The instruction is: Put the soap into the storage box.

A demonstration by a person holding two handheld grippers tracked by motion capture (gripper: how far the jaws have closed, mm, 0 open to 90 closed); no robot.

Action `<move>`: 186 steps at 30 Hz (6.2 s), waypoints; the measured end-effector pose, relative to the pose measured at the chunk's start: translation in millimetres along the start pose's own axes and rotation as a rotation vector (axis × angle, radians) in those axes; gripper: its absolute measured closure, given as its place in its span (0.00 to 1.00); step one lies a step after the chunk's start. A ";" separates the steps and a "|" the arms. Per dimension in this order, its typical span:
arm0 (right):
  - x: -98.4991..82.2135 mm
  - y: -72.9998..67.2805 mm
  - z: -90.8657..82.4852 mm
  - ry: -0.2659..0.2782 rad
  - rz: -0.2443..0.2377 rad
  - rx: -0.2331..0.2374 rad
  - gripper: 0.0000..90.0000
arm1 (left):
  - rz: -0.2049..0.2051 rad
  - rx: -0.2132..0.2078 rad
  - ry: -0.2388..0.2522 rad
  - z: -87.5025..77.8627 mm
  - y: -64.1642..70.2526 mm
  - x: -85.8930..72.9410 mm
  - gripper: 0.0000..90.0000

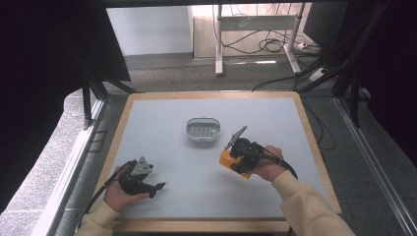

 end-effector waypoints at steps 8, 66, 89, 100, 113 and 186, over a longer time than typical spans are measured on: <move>5.2 4.9 -3.8 0.016 -0.023 0.000 0.69 | 0.000 -0.003 -0.002 0.3 0.3 0.0 0.23; 58.4 53.7 -12.1 0.107 -0.061 0.042 0.69 | 0.000 -0.018 -0.012 2.6 0.7 0.0 0.23; 80.6 71.2 -3.1 0.107 -0.077 0.059 0.69 | 0.008 -0.017 -0.010 2.4 0.1 0.2 0.23; 91.9 78.4 5.3 0.101 -0.113 0.062 0.69 | 0.010 -0.017 -0.007 2.2 0.1 0.4 0.23; 101.6 82.2 10.8 0.095 -0.118 0.068 0.69 | 0.013 -0.018 -0.010 2.0 0.2 0.1 0.23; 159.3 88.4 78.8 0.049 -0.261 0.144 0.68 | 0.010 -0.032 -0.005 1.4 0.8 -0.4 0.23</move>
Point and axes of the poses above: each handheld gripper's, and its own axes: z roughly forward along the jaws, x roughly out of its top, y roughly to its right, the point moved 7 cm from there along z, roughly forward along the jaws, and after that the axes turned 4 degrees about z, right-handed, at the moved point
